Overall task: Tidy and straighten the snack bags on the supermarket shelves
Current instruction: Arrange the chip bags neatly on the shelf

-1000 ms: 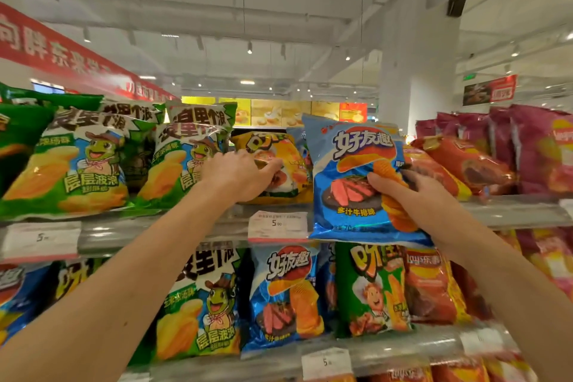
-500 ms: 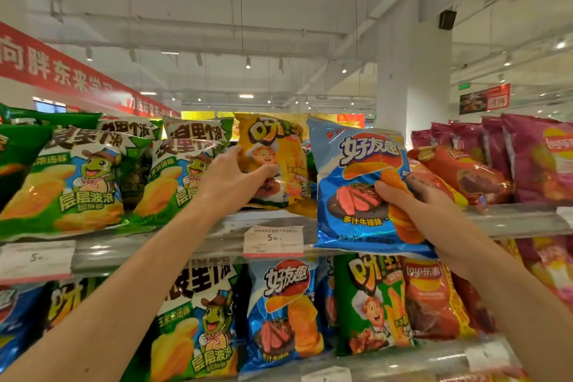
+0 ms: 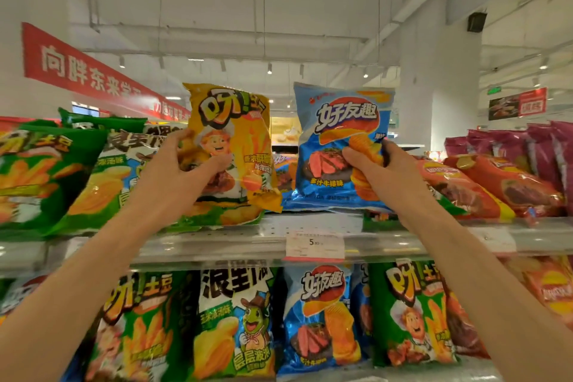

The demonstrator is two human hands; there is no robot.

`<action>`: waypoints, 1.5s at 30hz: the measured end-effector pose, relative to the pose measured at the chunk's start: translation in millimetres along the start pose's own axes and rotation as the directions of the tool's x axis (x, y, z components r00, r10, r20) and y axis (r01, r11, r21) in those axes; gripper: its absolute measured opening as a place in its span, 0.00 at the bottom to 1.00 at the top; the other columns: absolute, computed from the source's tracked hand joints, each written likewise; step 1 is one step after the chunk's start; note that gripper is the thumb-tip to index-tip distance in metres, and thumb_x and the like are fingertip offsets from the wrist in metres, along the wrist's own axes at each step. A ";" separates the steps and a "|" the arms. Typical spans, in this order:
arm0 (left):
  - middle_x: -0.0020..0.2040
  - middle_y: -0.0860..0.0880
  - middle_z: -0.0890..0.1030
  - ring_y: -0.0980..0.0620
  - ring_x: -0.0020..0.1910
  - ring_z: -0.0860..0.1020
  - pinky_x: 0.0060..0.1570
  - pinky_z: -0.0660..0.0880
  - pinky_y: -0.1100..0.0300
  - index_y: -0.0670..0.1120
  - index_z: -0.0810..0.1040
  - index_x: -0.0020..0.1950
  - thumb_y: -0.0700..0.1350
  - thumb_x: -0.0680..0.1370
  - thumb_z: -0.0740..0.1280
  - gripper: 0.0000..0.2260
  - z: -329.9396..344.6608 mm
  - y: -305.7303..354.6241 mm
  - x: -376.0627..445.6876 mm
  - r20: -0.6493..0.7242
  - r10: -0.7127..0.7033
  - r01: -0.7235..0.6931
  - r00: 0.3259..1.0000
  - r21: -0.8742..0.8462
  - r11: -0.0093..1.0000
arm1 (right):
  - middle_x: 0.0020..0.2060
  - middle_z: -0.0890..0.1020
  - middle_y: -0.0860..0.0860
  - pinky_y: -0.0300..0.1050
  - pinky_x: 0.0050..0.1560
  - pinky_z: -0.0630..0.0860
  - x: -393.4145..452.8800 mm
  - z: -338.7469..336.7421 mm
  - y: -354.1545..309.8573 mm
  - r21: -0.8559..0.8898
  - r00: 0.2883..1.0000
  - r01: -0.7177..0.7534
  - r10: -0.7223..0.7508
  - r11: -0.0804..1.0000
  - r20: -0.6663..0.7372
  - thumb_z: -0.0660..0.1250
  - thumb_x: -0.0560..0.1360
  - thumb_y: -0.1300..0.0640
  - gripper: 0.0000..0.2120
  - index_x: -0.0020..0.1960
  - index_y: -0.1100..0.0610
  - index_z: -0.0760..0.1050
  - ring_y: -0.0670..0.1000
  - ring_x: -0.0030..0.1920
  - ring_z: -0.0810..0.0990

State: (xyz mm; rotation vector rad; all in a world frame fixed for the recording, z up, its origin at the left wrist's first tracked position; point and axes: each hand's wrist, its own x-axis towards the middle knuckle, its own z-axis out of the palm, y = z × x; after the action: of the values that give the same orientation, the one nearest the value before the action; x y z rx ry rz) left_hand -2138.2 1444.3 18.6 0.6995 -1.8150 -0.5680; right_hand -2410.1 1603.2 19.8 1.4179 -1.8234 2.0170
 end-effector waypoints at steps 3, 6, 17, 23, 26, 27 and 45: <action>0.63 0.55 0.75 0.49 0.61 0.77 0.61 0.73 0.50 0.58 0.61 0.79 0.69 0.69 0.72 0.42 -14.7 -10.1 -3.6 -0.007 -0.013 0.013 1.000 0.012 1.000 | 0.44 0.83 0.46 0.37 0.39 0.78 9.5 21.5 1.1 -0.039 1.000 0.023 -0.024 0.999 -0.007 0.74 0.76 0.44 0.19 0.61 0.50 0.73 0.47 0.42 0.83; 0.61 0.56 0.74 0.52 0.57 0.77 0.53 0.70 0.56 0.58 0.61 0.79 0.66 0.70 0.71 0.40 -22.0 -15.9 -7.3 -0.008 -0.008 0.009 1.000 0.032 0.999 | 0.43 0.80 0.45 0.32 0.34 0.76 18.1 44.5 16.2 -0.043 0.996 -0.043 0.046 0.998 0.074 0.74 0.76 0.47 0.30 0.72 0.55 0.66 0.46 0.40 0.80; 0.61 0.59 0.73 0.56 0.56 0.74 0.54 0.67 0.59 0.58 0.57 0.80 0.62 0.75 0.70 0.37 -19.0 -31.3 -8.7 0.041 -0.023 0.022 0.999 0.026 0.999 | 0.77 0.65 0.56 0.66 0.66 0.75 18.9 60.4 44.0 -0.492 0.984 0.030 0.062 0.870 0.169 0.66 0.64 0.21 0.55 0.80 0.38 0.40 0.62 0.67 0.76; 0.63 0.57 0.72 0.55 0.60 0.74 0.56 0.67 0.59 0.57 0.58 0.80 0.61 0.77 0.69 0.36 -13.7 -36.1 -9.3 0.064 -0.023 0.026 0.998 -0.033 0.999 | 0.83 0.51 0.53 0.60 0.79 0.59 21.1 67.8 41.9 -0.684 0.895 0.024 0.289 0.729 0.340 0.53 0.76 0.25 0.45 0.84 0.48 0.43 0.58 0.81 0.57; 0.62 0.57 0.73 0.56 0.59 0.74 0.53 0.68 0.62 0.56 0.59 0.79 0.60 0.76 0.70 0.35 -10.8 -34.0 -14.1 0.038 -0.021 0.024 0.999 -0.058 0.998 | 0.80 0.61 0.53 0.57 0.75 0.66 14.5 61.9 35.4 -0.615 0.917 0.012 0.236 0.788 0.321 0.58 0.76 0.28 0.45 0.83 0.51 0.50 0.56 0.76 0.66; 0.61 0.58 0.73 0.57 0.58 0.74 0.51 0.68 0.64 0.57 0.59 0.79 0.60 0.76 0.70 0.35 -10.1 -33.0 -16.6 0.026 -0.022 0.024 0.999 -0.069 0.997 | 0.77 0.66 0.52 0.54 0.71 0.71 9.5 59.2 32.8 -0.577 0.937 0.029 0.180 0.816 0.301 0.61 0.76 0.29 0.43 0.83 0.52 0.54 0.54 0.71 0.71; 0.67 0.60 0.77 0.52 0.64 0.79 0.65 0.76 0.44 0.72 0.65 0.71 0.70 0.68 0.72 0.33 -43.0 -54.8 -160.4 -0.218 -0.172 0.141 0.961 -0.149 0.979 | 0.44 0.87 0.53 0.44 0.44 0.84 -123.7 69.7 40.5 0.204 0.928 -0.142 0.059 0.969 0.367 0.69 0.80 0.54 0.07 0.56 0.54 0.81 0.51 0.41 0.86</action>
State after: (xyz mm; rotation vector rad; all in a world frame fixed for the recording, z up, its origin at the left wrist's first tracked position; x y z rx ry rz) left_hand -2044.0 1514.7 -110.8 0.7892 -1.5021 -0.6767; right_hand -2324.6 1596.4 -100.4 1.9063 -1.8749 2.1957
